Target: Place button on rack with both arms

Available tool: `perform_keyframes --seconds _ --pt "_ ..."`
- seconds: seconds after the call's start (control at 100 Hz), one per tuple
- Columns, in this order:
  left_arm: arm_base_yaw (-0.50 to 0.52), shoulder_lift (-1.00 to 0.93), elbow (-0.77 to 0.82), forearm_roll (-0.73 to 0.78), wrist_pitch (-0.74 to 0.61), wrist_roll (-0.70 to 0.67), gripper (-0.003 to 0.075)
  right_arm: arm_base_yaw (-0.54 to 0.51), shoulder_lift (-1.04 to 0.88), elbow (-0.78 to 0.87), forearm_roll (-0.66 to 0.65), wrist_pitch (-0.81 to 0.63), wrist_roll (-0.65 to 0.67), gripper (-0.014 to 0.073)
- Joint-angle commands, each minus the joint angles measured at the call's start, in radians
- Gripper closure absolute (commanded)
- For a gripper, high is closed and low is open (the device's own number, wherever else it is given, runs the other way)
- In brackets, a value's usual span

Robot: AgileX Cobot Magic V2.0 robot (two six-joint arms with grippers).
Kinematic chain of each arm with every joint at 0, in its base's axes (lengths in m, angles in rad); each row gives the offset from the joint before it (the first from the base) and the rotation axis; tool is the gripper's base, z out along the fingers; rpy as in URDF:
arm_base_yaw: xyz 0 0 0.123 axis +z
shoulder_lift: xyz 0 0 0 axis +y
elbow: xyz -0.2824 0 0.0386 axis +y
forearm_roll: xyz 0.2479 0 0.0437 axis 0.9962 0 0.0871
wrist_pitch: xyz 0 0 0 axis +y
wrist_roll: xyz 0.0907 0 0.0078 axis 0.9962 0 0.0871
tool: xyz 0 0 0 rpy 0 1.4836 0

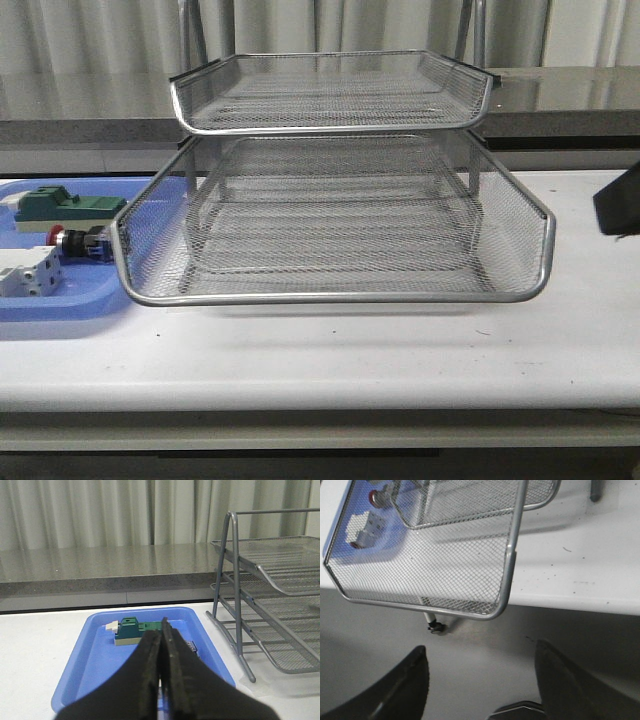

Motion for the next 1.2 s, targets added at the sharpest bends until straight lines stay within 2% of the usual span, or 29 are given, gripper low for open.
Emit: perform_keyframes --seconds 0.0,0.21,0.35,0.56,0.75,0.85,1.11,1.19 --pt "0.001 -0.033 0.042 -0.007 -0.085 -0.009 0.0740 -0.005 -0.062 -0.091 -0.211 0.056 0.172 0.0120" --pt "0.001 -0.033 0.042 -0.007 -0.085 -0.009 0.0740 -0.005 -0.165 -0.231 -0.594 0.177 0.395 0.0169" --pt "0.001 -0.033 0.042 -0.007 -0.085 -0.009 0.0740 -0.005 -0.243 -0.271 -0.752 0.228 0.460 0.0183" --pt "0.001 -0.033 0.042 -0.007 -0.085 -0.009 0.0740 -0.005 -0.375 -0.272 -0.892 0.263 0.479 0.0183" --pt "0.001 -0.033 0.042 -0.007 -0.085 -0.009 0.0740 -0.005 -0.480 -0.272 -0.916 0.272 0.514 0.0194" --pt "0.001 -0.033 0.042 -0.007 -0.085 -0.009 0.0740 -0.005 -0.515 -0.272 -0.915 0.289 0.517 0.0287" --pt "0.001 -0.033 0.042 -0.007 -0.085 -0.009 0.0740 -0.005 -0.533 -0.272 -0.898 0.323 0.517 0.0658" --pt "0.001 -0.033 0.042 -0.007 -0.085 -0.009 0.0740 -0.005 -0.533 -0.272 -0.897 0.322 0.517 0.0661"
